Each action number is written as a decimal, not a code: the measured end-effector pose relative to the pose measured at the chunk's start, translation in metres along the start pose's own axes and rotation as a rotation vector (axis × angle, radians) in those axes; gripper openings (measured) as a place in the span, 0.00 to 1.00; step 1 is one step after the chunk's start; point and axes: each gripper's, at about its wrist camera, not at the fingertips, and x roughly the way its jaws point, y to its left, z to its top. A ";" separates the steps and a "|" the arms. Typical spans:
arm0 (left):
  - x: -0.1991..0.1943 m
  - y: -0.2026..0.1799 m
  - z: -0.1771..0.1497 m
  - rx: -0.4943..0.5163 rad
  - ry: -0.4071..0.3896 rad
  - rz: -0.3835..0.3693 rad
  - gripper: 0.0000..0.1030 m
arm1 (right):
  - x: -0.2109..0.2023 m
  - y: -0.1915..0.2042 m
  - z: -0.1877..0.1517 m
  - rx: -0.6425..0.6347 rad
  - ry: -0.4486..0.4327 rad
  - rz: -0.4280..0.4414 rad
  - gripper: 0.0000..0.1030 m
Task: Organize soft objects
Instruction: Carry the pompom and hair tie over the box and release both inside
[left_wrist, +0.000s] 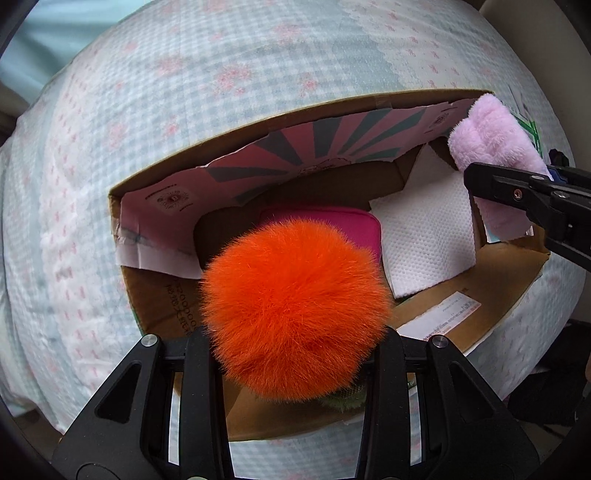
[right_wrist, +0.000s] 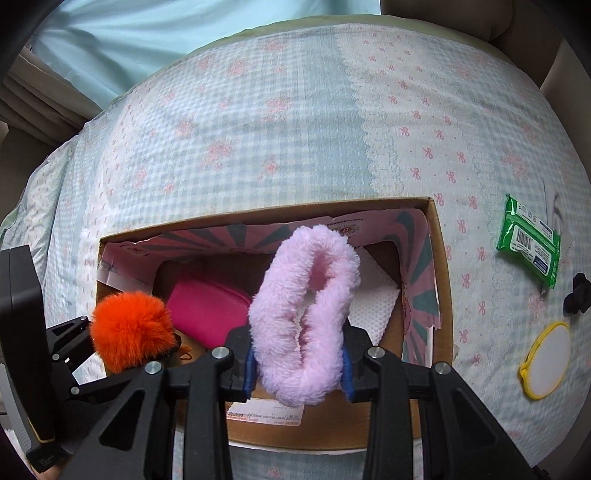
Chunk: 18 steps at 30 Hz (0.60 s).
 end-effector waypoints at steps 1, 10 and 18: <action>-0.001 -0.002 0.001 0.016 -0.005 0.004 0.54 | 0.001 -0.002 0.001 0.011 -0.005 0.009 0.40; -0.016 -0.017 -0.007 0.091 -0.072 0.030 1.00 | -0.008 -0.011 -0.003 0.034 -0.086 0.031 1.00; -0.019 -0.006 -0.021 0.017 -0.070 0.006 1.00 | -0.024 -0.004 -0.014 -0.005 -0.081 0.016 1.00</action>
